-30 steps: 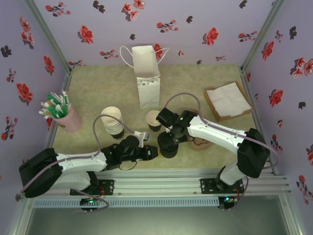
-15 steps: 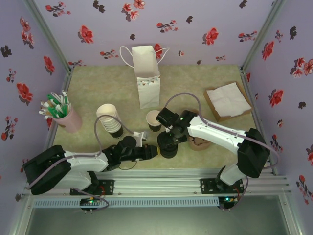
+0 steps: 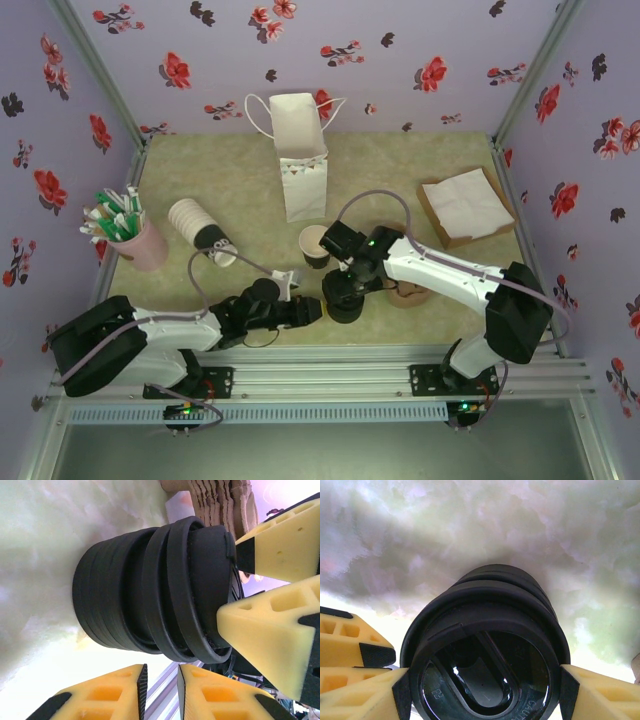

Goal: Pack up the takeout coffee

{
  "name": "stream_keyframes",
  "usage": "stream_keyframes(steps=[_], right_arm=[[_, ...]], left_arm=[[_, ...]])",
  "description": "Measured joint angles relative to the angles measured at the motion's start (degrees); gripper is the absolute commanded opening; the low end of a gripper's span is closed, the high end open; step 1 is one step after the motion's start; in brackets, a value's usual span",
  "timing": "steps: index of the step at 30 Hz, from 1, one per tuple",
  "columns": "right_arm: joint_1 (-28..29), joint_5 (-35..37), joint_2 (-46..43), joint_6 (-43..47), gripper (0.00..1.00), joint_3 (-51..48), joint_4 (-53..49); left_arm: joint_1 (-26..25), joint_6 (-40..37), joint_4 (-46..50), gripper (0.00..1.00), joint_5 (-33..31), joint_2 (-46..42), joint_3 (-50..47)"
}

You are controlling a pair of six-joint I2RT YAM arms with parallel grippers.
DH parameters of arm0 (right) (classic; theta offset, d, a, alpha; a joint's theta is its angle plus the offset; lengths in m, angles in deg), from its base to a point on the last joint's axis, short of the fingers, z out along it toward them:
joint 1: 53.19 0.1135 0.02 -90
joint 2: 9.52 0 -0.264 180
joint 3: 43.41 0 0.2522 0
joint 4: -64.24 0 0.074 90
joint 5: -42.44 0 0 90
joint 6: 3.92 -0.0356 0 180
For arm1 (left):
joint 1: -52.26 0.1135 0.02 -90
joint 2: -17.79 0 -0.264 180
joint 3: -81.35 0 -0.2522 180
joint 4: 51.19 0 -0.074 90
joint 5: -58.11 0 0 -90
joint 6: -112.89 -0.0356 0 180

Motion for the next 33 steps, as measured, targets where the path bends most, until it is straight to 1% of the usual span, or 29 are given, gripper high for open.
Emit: stream_keyframes(steps=[2, 6, 8, 11, 14, 20, 24, 28, 33], right_arm=[[0.0, 0.0, 0.0, 0.0, 0.73, 0.0, 0.0], [0.0, -0.2, -0.1, 0.0, 0.73, -0.1, 0.0], [0.0, -0.2, -0.2, -0.1, 0.73, -0.1, 0.1], [0.0, -0.2, -0.5, -0.3, 0.73, -0.5, 0.3], [0.0, -0.4, -0.7, -0.4, 0.73, -0.8, 0.3], [0.0, -0.6, -0.8, -0.4, 0.73, -1.0, 0.4], [0.0, -0.5, -1.2, -0.5, 0.73, -1.0, 0.3], [0.0, -0.4, -1.9, -0.5, 0.73, -1.0, 0.3], [0.0, 0.3, -3.7, -1.1, 0.73, -1.0, -0.6]], left_arm=[[0.0, 0.0, 0.0, 0.29, -0.2, 0.0, 0.0], [0.0, -0.1, -0.1, 0.38, -0.2, 0.1, 0.0], [0.0, 0.0, -0.6, 0.40, -0.2, 0.3, 0.0], [0.0, 0.0, -2.2, 0.40, -0.2, 1.9, 0.0], [0.0, 0.5, -5.5, 0.38, -0.2, 5.2, -0.1], [0.3, 3.6, -18.1, 0.34, 1.2, 15.8, -1.7], [0.3, 6.1, -26.8, 0.33, 2.4, 21.0, -2.6], [0.3, 7.0, -30.0, 0.34, 2.6, 22.1, -3.4], [0.3, 7.3, -29.9, 0.38, 2.6, 21.4, -3.6]])
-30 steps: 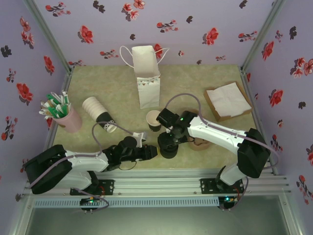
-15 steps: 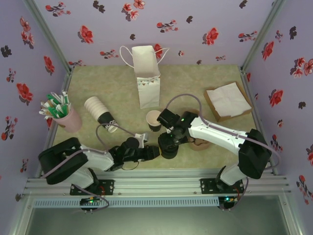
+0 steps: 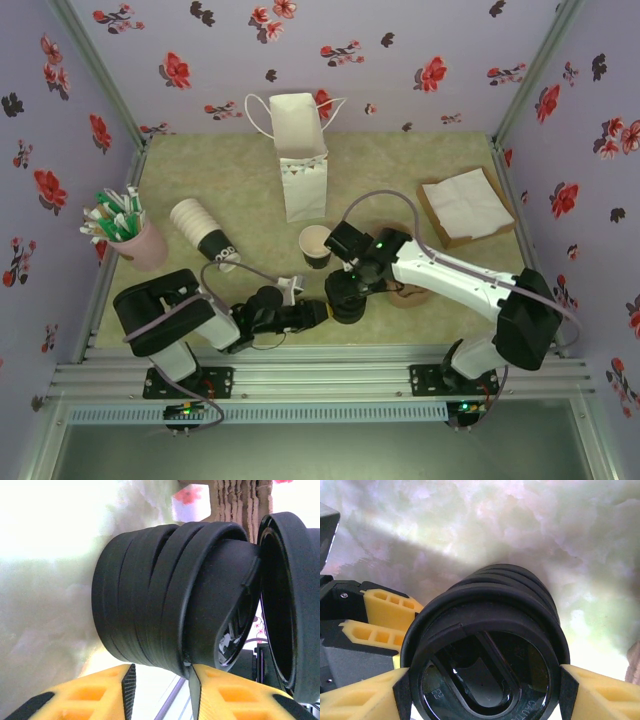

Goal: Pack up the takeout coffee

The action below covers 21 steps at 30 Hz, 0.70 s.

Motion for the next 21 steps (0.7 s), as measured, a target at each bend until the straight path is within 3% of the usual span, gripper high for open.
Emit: stream_keyframes(steps=[6, 12, 17, 21], right_arm=[[0.0, 2.3, -1.0, -0.2, 0.72, 0.8, -2.4], [0.0, 3.9, -1.3, -0.2, 0.73, 2.8, -4.1], [-0.3, 5.5, -1.4, -0.1, 0.73, 6.7, -5.2], [-1.4, 6.3, -1.0, 0.9, 0.73, 10.3, -5.7]], left_arm=[[0.0, 0.2, 0.3, 0.47, 0.0, -0.9, 0.0], [0.0, -0.8, 7.2, 0.73, -0.6, -8.2, 0.2], [0.9, -4.8, 22.5, 0.96, -2.4, -23.5, 2.4], [4.5, -9.9, 38.3, 0.99, -3.7, -35.3, 7.2]])
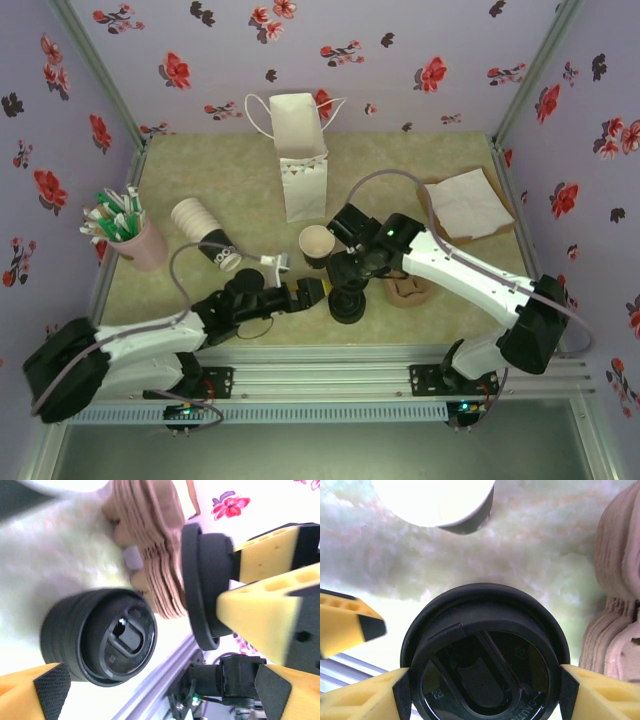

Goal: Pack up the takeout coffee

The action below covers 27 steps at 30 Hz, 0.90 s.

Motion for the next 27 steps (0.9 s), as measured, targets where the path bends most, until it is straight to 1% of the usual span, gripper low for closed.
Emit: stream_keyframes(steps=[2, 5, 8, 10, 14, 17, 20, 23, 27], right_arm=[[-0.7, 0.3, 1.0, 0.5, 0.73, 2.3, 0.0], [-1.8, 0.5, 3.3, 1.6, 0.73, 5.4, 0.0], [-2.6, 0.6, 6.2, 2.4, 0.73, 8.6, 0.0], [-3.0, 0.8, 8.2, 3.1, 0.73, 10.7, 0.0], [-3.6, 1.0, 13.1, 4.2, 0.73, 15.5, 0.0], [-3.9, 1.0, 16.7, 4.9, 0.73, 18.8, 0.0], [-4.2, 1.0, 19.8, 5.5, 0.73, 21.9, -0.3], [-4.3, 1.0, 22.7, 6.1, 0.73, 24.8, -0.9], [-4.6, 0.9, 26.0, 6.8, 0.73, 28.0, -1.3]], left_arm=[[3.3, -3.7, 9.3, 0.99, -0.2, -4.8, 3.9], [9.3, -9.4, 20.4, 0.99, -0.5, -8.9, 9.6], [16.3, -15.2, 29.3, 1.00, -0.4, -9.1, 15.1], [20.2, -18.2, 32.7, 0.99, -0.2, -8.1, 17.4], [26.1, -21.9, 36.5, 0.99, 1.9, -4.1, 20.0], [29.2, -22.9, 36.8, 0.99, 4.7, -0.3, 20.8], [30.9, -23.0, 36.8, 0.96, 7.2, 3.0, 20.9], [31.6, -23.2, 36.8, 0.89, 9.1, 5.3, 21.0], [32.3, -23.9, 36.8, 0.85, 10.8, 7.1, 21.4]])
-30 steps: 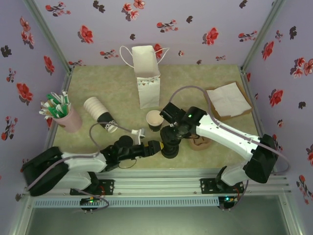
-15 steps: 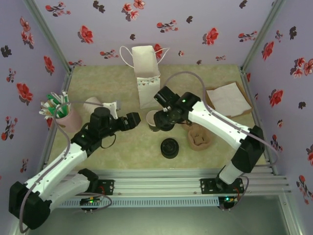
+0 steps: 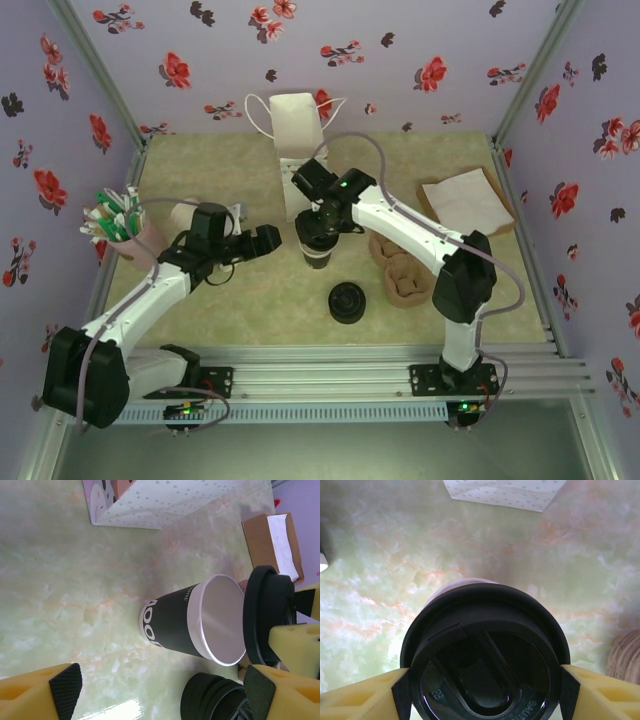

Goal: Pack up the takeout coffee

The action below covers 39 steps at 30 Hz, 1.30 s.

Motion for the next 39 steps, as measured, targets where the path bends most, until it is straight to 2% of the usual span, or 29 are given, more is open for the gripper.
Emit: stream_keyframes(steps=[13, 39], right_arm=[[-0.1, -0.2, 6.2, 1.1, 0.74, 5.7, -3.2], [-0.1, -1.6, 7.5, 1.2, 0.74, 5.9, -4.2]], left_arm=[[1.2, 0.0, -0.7, 0.83, 1.3, 0.6, 0.0], [1.5, 0.0, -1.9, 0.83, 1.7, 1.0, 0.0]])
